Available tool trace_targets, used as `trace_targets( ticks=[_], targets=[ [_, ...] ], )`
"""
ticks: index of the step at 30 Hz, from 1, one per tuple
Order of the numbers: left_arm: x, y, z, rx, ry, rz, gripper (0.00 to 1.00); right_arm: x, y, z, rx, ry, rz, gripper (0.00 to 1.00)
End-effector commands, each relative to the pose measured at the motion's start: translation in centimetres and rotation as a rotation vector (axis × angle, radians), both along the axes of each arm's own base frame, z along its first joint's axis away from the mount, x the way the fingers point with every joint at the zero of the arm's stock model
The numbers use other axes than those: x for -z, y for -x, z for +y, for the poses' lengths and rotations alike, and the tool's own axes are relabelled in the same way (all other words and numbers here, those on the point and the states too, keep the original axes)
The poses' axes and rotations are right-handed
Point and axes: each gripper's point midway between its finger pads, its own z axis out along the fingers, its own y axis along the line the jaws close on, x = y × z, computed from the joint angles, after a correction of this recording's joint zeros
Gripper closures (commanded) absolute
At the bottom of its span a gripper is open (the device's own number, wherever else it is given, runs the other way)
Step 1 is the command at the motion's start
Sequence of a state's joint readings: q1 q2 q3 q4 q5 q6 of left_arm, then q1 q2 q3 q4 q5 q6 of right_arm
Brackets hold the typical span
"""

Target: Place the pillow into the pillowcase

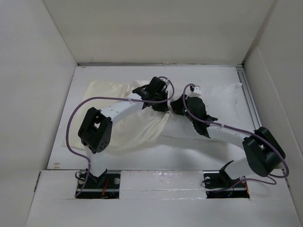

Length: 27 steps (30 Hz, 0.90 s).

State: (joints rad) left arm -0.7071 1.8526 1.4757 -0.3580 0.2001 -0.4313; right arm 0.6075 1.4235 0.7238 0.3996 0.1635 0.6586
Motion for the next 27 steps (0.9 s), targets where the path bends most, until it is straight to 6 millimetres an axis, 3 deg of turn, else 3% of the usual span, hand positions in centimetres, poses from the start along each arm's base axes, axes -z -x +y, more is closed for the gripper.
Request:
trace_targets(
  ticks=[1, 2, 4, 5, 6, 7, 9, 10, 12, 13, 14, 15, 16, 17, 18, 21, 22, 24, 27],
  targets=[
    [1.7, -2.0, 4.4, -0.185, -0.131, -0.018, 1.00, 0.9, 3.9, 5.1, -0.267, -0.049, -0.027, 0.74],
    [0.2, -3.0, 5.4, -0.234, -0.118, -0.041, 1.00, 0.9, 4.7, 5.7, -0.311, -0.048, -0.038, 0.60],
    [-1.5, -4.1, 6.8, -0.304, -0.134, -0.088, 1.00, -1.0, 6.2, 6.6, -0.376, -0.044, -0.107, 0.33],
    [-3.4, -4.7, 7.4, -0.337, -0.116, -0.120, 1.00, -1.2, 6.6, 6.3, -0.379, -0.034, -0.117, 0.20],
    [-4.2, -5.3, 8.4, -0.388, -0.121, -0.130, 1.00, -2.9, 7.3, 6.0, -0.395, -0.026, -0.162, 0.10],
    [-5.2, -6.1, 9.3, -0.429, -0.129, -0.167, 1.00, -2.9, 7.1, 5.1, -0.361, 0.012, -0.142, 0.07],
    [-8.0, -7.6, 10.8, -0.504, -0.088, -0.208, 1.00, -5.1, 7.0, 4.3, -0.329, 0.038, -0.167, 0.07],
    [-8.7, -8.1, 11.2, -0.522, -0.082, -0.224, 1.00, -5.9, 7.4, 3.0, -0.309, 0.082, -0.173, 0.07],
    [-10.8, -9.3, 11.1, -0.516, -0.062, -0.273, 1.00, -8.3, 6.2, 0.5, -0.168, 0.122, -0.204, 0.05],
    [-11.1, -9.4, 10.9, -0.501, -0.070, -0.267, 1.00, -9.6, 6.0, -1.2, -0.092, 0.131, -0.218, 0.03],
    [-11.1, -9.5, 10.3, -0.459, -0.072, -0.260, 1.00, -8.8, 5.6, -3.3, -0.012, 0.192, -0.172, 0.01],
    [-11.3, -9.7, 9.8, -0.434, -0.072, -0.254, 1.00, -9.6, 4.1, -6.4, 0.139, 0.231, -0.169, 0.01],
    [-11.5, -10.4, 9.0, -0.423, -0.060, -0.249, 1.00, -9.5, 3.6, -8.1, 0.206, 0.260, -0.153, 0.01],
    [-11.3, -10.3, 8.4, -0.376, -0.056, -0.234, 1.00, -7.3, 3.0, -9.7, 0.251, 0.341, -0.077, 0.01],
    [-11.2, -10.5, 7.9, -0.363, -0.046, -0.227, 1.00, -6.4, 2.1, -11.8, 0.327, 0.367, -0.034, 0.01],
    [-10.1, -10.8, 6.8, -0.323, -0.037, -0.200, 1.00, -3.1, 1.3, -14.4, 0.435, 0.386, 0.098, 0.01],
    [-10.3, -11.1, 6.4, -0.316, -0.024, -0.202, 1.00, -1.7, 1.5, -14.4, 0.437, 0.398, 0.131, 0.01],
    [-8.9, -11.6, 5.6, -0.289, -0.035, -0.169, 1.00, 1.1, 1.6, -14.2, 0.429, 0.390, 0.225, 0.01],
    [-7.2, -12.1, 4.2, -0.231, -0.045, -0.115, 1.00, 4.4, 3.0, -9.9, 0.251, 0.349, 0.284, 0.01]
  ],
)
